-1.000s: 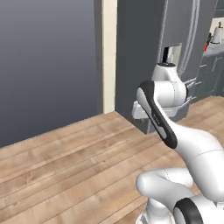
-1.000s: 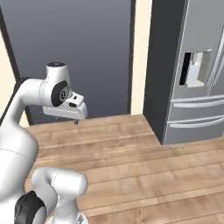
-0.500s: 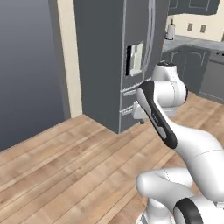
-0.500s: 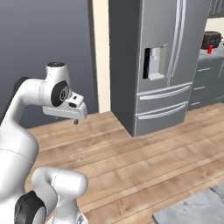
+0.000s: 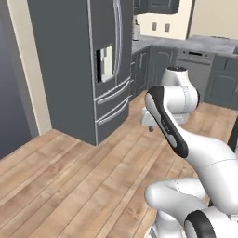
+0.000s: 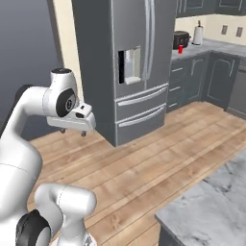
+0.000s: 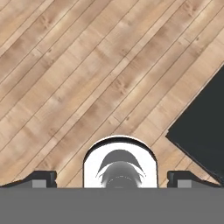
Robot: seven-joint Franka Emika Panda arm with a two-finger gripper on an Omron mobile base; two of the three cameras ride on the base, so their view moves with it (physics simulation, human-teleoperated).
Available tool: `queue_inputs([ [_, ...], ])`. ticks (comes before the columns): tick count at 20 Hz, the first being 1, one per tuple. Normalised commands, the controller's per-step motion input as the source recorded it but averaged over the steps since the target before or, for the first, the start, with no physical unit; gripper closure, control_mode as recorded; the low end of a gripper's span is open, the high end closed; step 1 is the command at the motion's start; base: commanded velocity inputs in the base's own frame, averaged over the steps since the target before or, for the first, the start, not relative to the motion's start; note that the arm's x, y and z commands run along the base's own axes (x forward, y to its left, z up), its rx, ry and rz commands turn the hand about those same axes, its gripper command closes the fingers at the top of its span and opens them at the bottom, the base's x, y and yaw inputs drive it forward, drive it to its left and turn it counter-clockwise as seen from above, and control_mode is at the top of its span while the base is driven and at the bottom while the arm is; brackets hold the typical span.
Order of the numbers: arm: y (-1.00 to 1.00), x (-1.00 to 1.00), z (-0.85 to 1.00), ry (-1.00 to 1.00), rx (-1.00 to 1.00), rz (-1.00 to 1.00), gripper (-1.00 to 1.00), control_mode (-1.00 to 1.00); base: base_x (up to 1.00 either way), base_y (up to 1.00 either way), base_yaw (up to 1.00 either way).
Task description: Four empty soda cans are scattered around the kitchen. Gather all the cans and cluster them next to the stove for recycling.
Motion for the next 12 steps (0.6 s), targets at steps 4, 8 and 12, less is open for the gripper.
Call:
queue_inputs([
  [4, 0.00, 0.00, 0.00, 0.00, 0.00, 0.00, -1.00, 1.00, 0.25, -0.18, -0.35],
  [8, 0.00, 0.00, 0.00, 0.00, 0.00, 0.00, -1.00, 1.00, 0.51, 0.02, -0.26],
  [12, 0.00, 0.00, 0.00, 0.00, 0.00, 0.00, -1.00, 1.00, 0.64, 0.26, -0.22],
])
